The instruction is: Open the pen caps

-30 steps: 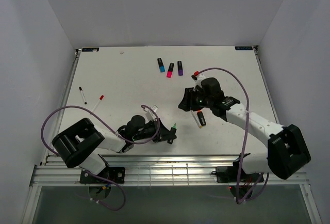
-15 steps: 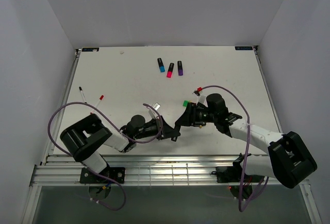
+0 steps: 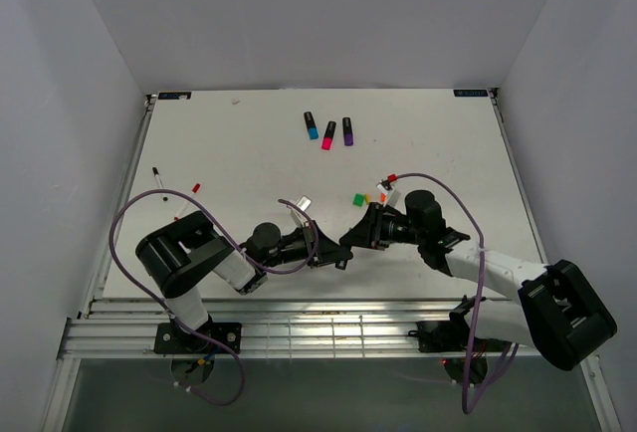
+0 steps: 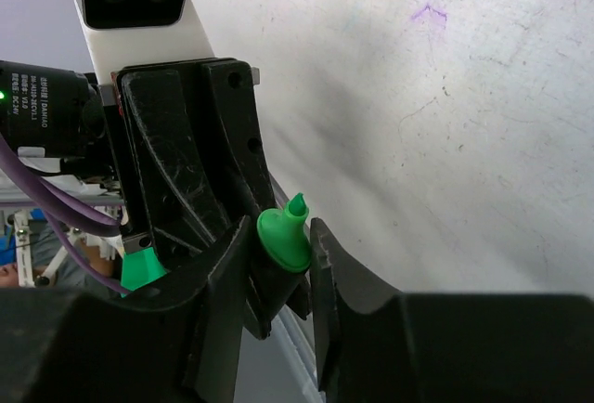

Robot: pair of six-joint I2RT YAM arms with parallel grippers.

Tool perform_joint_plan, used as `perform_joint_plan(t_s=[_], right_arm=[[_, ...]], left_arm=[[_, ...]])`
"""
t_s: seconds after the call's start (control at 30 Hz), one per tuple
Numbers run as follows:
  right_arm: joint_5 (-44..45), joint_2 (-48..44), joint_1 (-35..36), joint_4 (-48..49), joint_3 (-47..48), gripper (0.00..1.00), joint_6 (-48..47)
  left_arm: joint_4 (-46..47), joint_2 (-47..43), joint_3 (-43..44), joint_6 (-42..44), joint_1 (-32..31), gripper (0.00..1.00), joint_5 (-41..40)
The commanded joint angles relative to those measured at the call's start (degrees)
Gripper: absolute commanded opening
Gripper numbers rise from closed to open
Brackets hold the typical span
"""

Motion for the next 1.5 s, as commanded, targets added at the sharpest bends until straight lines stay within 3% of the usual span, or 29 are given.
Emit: perform_joint_plan(t_s=[0.0,0.07,0.13,0.2,0.23,0.4,0.7,0.8,0.93,1.07,1.47], right_arm=[[-1.81,-1.69,0.83,5.45,-1.31,0.28,2.83],[-1.72,-1.26,0.92,6.76,-1.84,0.1,3.71],[-1.9,-0.99,0.92,7.47,-2.1,0.08,4.32],[-1.37,-1.08,0.83,8.09,-2.02,0.08,4.94],[-1.2,-0.9,0.92,8.17,-1.84,0.08,4.94],[0.12,-0.11,0.92,5.72,1.23,0.08,3.72],[0.92,3.14,-1.36,-3.6,9.4,0.08,-2.52],[3.63,4.98,-2.51,-12.98,13.79,0.08,-8.83],[10.39,7.44,-3.56,-28.45,19.95,0.08,-18.07],[16.11,11.48,-4.53,-39.61,24.61,0.08,-24.05],[22.98,22.56,-5.85,-50.71,34.71,0.08,-33.46]], left_arm=[[6.94,0.03,0.72,-0.75,-0.07,0.0,-0.97],[7.46,0.38,0.98,-0.75,-0.07,0.0,-0.79],[8.42,0.56,0.9,-0.93,-0.07,0.0,-0.79],[8.25,0.56,0.72,-0.49,-0.07,0.09,-0.88],[7.82,0.3,0.63,-0.23,-0.07,0.24,-0.88],[5.01,-3.64,-1.99,2.49,-0.07,0.54,-2.37],[-16.42,-19.38,-7.01,12.33,0.11,0.87,-10.26],[-27.22,-27.28,-8.16,16.02,0.11,0.94,-13.87],[-46.7,-37.83,-7.63,20.33,0.11,0.98,-24.84],[-56.59,-44.17,-3.87,24.99,0.19,0.98,-31.88],[-74.53,-37.42,13.28,31.59,0.28,0.98,-42.45]])
